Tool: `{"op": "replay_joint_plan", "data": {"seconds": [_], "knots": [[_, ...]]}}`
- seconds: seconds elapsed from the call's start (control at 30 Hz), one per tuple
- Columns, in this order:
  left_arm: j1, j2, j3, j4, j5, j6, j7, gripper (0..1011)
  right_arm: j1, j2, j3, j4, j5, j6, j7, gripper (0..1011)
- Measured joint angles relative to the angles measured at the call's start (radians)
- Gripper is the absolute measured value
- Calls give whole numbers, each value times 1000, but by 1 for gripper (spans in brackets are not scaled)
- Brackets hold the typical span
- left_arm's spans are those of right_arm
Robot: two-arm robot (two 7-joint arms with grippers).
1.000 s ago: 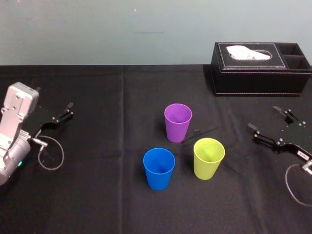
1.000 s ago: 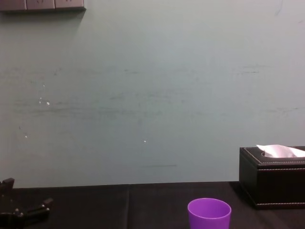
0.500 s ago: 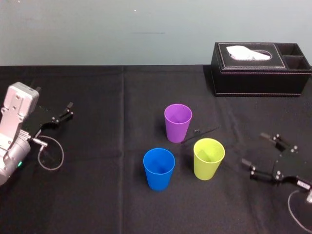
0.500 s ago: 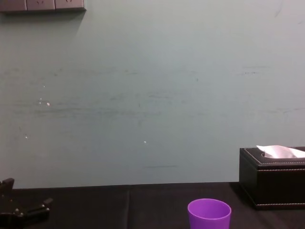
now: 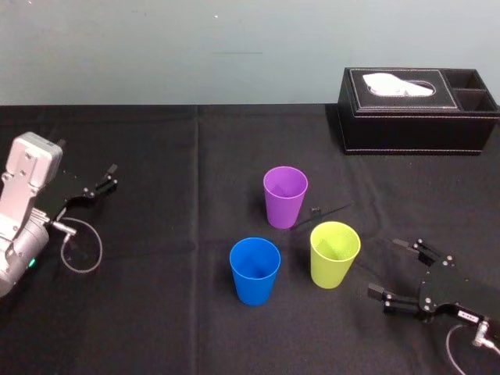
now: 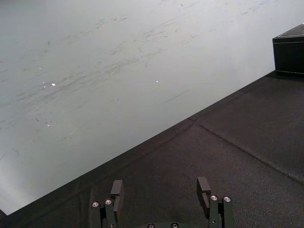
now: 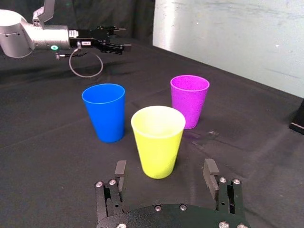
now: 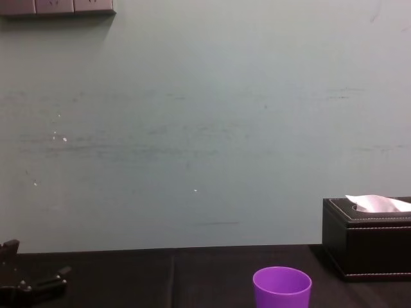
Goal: Stack the three plastic cups sequentially using one hand.
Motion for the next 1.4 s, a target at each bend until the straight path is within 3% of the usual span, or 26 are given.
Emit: {"op": "replay_joint_plan", "data": {"seconds": [0.73, 1.4], "knots": [[0, 0, 0, 0, 0, 0, 0, 1011, 84, -47, -58, 37, -50, 41, 23, 1004], [0, 0, 0, 0, 0, 0, 0, 1011, 221, -118, -140, 106, -111, 78, 14, 1004]]}}
